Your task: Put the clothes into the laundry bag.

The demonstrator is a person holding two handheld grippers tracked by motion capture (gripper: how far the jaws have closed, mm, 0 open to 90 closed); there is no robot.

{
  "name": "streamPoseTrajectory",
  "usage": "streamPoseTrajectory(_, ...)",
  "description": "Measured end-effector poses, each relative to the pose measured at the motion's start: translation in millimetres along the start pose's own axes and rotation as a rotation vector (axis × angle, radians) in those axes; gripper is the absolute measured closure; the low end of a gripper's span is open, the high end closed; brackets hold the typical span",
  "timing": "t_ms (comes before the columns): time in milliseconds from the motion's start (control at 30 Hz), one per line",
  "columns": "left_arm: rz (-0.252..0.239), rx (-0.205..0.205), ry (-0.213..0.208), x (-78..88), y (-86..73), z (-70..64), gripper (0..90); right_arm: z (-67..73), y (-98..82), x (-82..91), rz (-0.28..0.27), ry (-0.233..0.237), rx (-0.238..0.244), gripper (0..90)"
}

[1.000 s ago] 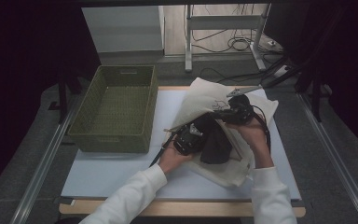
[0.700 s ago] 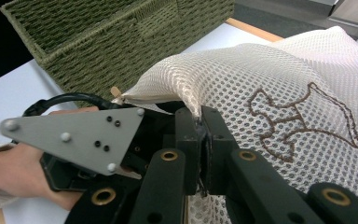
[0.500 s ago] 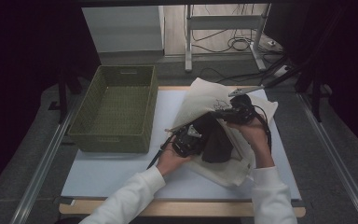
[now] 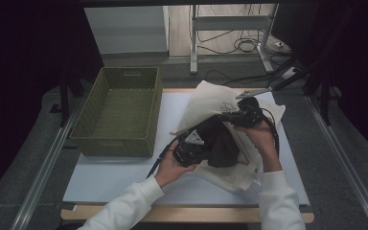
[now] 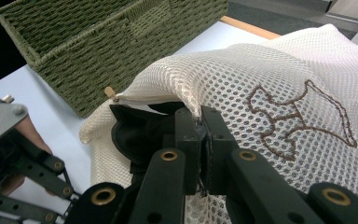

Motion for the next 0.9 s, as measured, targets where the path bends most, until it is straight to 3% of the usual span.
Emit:
streamPoseTrajectory(300, 0.008, -0.018, -0.054, -23.4, 4.1, -15.7, 90.0, 0.7, 0.0, -0.9, 0.004, -0.002, 0.000, 87.1)
streamPoseTrajectory(400, 0.029, -0.046, -0.092, -33.3, 3.2, -25.5, 90.0, 0.4, -0.5, -0.8, 0.005, 0.003, -0.001, 87.1)
streamPoseTrajectory(567, 0.058, -0.077, -0.077, -46.8, 2.7, -30.2, 90.0, 0.7, -0.5, -0.3, 0.007, 0.001, 0.002, 87.1)
streamPoseTrajectory(700, 0.097, -0.131, -0.009, -59.6, -0.6, -22.8, 90.0, 1.4, -0.5, -1.0, 0.010, 0.000, 0.007, 87.1)
streamPoseTrajectory(767, 0.115, -0.117, -0.007, -67.3, -3.7, -21.0, 90.0, 1.2, -0.5, -1.0, 0.012, 0.002, 0.006, 87.1)
streamPoseTrajectory(900, 0.116, -0.126, 0.021, -71.0, -2.3, -20.4, 90.0, 1.5, -0.5, -0.7, 0.013, 0.004, 0.006, 87.1)
Point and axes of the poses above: each handheld gripper's, and its own axes: x roughly backward along the jaws, y roughly out of its top, z roughly to its left, the point moved 6 cm from there along -x, roughly forward along the jaws, and after that the axes turned 7 degrees about y, right-handed, at the moved point
